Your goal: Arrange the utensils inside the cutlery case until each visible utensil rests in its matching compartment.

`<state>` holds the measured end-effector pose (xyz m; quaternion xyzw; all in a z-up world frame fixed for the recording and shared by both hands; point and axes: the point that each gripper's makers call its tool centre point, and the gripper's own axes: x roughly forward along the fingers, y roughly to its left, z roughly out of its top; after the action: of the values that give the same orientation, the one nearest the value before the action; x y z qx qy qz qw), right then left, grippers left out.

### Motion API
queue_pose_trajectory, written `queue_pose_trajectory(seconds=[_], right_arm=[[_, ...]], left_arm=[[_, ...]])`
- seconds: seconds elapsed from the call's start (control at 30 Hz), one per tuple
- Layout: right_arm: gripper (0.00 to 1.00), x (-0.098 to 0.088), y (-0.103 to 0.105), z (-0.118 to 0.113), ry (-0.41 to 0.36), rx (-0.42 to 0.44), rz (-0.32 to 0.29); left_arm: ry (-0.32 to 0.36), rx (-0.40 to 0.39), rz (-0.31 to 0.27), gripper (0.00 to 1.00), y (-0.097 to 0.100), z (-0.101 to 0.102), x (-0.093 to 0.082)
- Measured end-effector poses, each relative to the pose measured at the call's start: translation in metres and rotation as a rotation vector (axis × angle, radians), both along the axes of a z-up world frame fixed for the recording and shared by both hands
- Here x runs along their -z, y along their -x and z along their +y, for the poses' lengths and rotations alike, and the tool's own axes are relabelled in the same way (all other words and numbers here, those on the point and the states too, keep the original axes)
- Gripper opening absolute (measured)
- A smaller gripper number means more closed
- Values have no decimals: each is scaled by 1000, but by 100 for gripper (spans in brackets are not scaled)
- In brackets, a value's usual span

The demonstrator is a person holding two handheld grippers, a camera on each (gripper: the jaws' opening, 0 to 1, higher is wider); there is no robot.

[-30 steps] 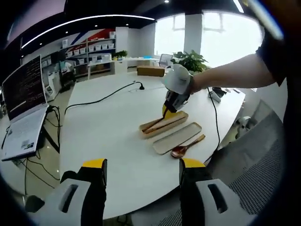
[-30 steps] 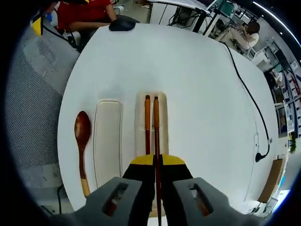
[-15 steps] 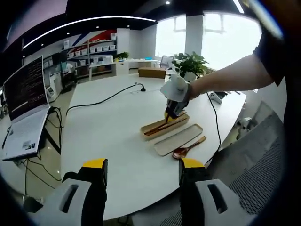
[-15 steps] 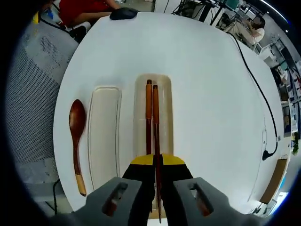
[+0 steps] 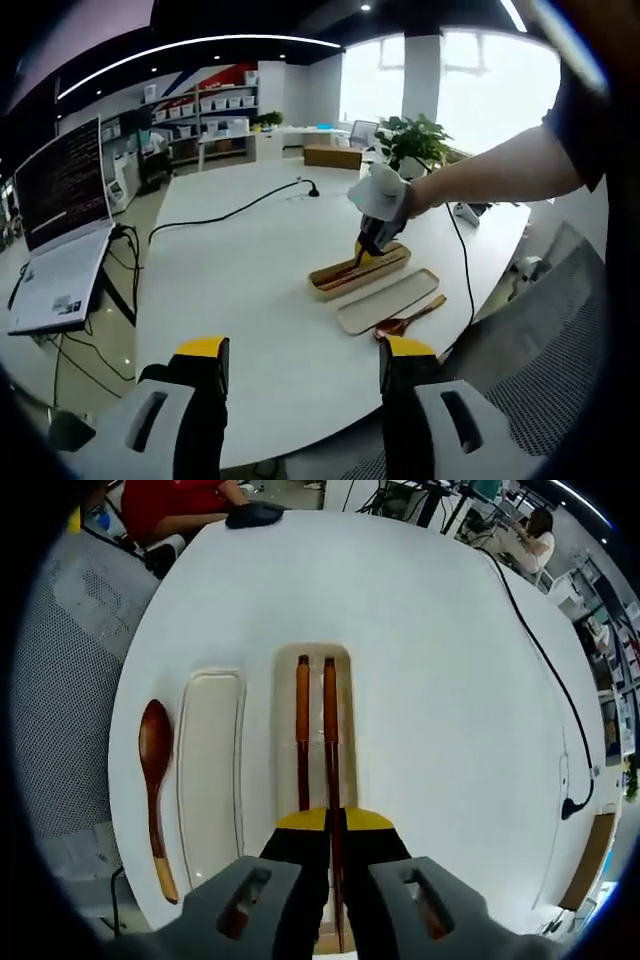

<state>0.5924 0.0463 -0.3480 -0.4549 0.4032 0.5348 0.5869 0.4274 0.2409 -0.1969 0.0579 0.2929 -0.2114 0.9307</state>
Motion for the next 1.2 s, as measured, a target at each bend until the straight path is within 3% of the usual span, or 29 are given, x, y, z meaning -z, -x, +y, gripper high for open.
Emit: queue_pose_trajectory(seconds=[0.3,0.4,0.5,0.7,0.87,1.2], right_arm=[[0,5,1,0,8,-3,15],[1,-4,6,2,-18,30,25],[11,-15,5,5,-73,61,1],[11,-43,9,9,-177,144,-24],[12,-48,20,3,-155,137,-37],[14,-66,39,-8,-206,181,-65]], left_arm=[[-8,-9,0,63,-1,1,1],[-13,5,4,63,-1,-2,2],[-15,2,-5,63,-2,-1,1],[-33,1,-10,63,-2,0,0],[-25,-12,-35,63,-3,2,-4],[-48,0,-40,62,0,2,-5]])
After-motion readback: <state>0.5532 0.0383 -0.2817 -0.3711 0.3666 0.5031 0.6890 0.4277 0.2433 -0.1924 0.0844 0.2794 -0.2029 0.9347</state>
